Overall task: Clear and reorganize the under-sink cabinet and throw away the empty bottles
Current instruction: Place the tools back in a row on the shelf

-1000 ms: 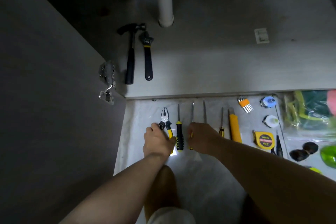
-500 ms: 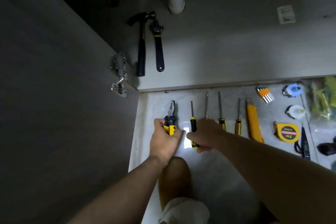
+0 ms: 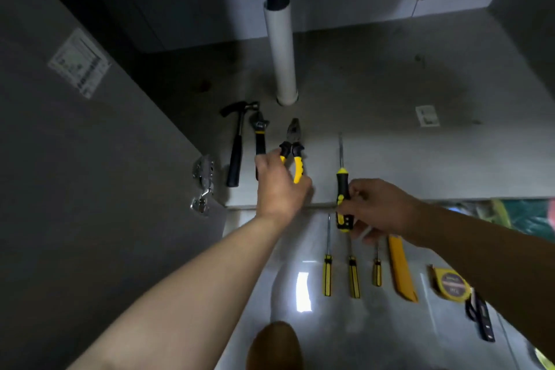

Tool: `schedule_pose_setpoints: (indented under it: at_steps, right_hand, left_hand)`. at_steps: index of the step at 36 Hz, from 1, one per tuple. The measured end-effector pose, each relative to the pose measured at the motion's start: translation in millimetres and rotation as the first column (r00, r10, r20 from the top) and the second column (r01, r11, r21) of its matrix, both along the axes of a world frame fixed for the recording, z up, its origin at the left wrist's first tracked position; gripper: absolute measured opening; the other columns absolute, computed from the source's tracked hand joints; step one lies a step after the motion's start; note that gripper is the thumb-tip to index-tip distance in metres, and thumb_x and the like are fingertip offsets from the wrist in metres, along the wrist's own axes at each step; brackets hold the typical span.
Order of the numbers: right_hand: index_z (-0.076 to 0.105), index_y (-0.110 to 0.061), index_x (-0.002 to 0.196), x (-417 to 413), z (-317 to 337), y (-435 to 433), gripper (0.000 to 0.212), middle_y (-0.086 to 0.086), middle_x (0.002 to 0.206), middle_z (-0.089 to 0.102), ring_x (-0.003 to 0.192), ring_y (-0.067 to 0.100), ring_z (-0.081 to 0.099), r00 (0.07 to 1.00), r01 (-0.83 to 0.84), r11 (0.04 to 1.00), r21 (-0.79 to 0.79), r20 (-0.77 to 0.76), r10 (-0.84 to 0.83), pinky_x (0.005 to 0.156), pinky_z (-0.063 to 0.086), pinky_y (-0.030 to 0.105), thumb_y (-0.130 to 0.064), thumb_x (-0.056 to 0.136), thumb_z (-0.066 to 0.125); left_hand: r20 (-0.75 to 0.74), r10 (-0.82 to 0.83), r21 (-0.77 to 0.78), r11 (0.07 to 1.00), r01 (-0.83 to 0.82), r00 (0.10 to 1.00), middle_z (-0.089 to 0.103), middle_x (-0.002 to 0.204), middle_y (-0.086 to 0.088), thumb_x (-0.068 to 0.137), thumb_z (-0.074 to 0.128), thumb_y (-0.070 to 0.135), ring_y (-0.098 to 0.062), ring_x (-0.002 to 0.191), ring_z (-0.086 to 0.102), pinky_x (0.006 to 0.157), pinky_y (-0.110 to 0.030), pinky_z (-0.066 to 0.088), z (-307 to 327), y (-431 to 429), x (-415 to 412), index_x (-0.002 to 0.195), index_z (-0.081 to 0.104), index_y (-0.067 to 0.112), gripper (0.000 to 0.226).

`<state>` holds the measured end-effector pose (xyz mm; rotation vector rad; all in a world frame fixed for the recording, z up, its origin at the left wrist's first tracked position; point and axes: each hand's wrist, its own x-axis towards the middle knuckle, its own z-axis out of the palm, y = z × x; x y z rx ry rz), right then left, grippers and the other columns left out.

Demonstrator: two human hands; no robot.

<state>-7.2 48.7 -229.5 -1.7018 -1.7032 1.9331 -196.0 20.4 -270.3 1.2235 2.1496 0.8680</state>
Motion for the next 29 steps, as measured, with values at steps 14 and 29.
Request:
schedule_pose_setpoints:
  at_steps: [14,29]
  right_hand:
    - [0.068,-0.018,0.088,-59.1,-42.8,54.6,0.02,0.009,0.088,0.071,0.082,0.028,0.07,0.953,-0.067,0.94,0.335,0.301,-0.039,0.07,0.062,0.045,-0.036,0.081,0.064]
    - [0.054,-0.013,0.113,-97.4,-61.5,62.2,0.037,0.016,0.119,0.06,0.111,0.037,0.059,0.925,-0.05,0.888,0.457,0.357,-0.131,0.081,0.043,0.034,-0.037,0.087,0.063]
  left_hand:
    - [-0.162,0.121,-0.043,0.991,-0.13,0.979,0.039,0.139,-0.013,0.088,0.07,0.023,-0.033,0.128,0.043,0.106,-0.04,0.041,-35.5,52.2,-9.0,0.136,0.051,0.006,0.055]
    - [-0.314,-0.047,-0.004,0.999,0.048,0.948,0.043,0.137,-0.007,0.088,0.07,0.029,-0.026,0.123,0.04,0.102,-0.033,0.042,-48.9,24.9,-22.0,0.121,0.061,0.012,0.039]
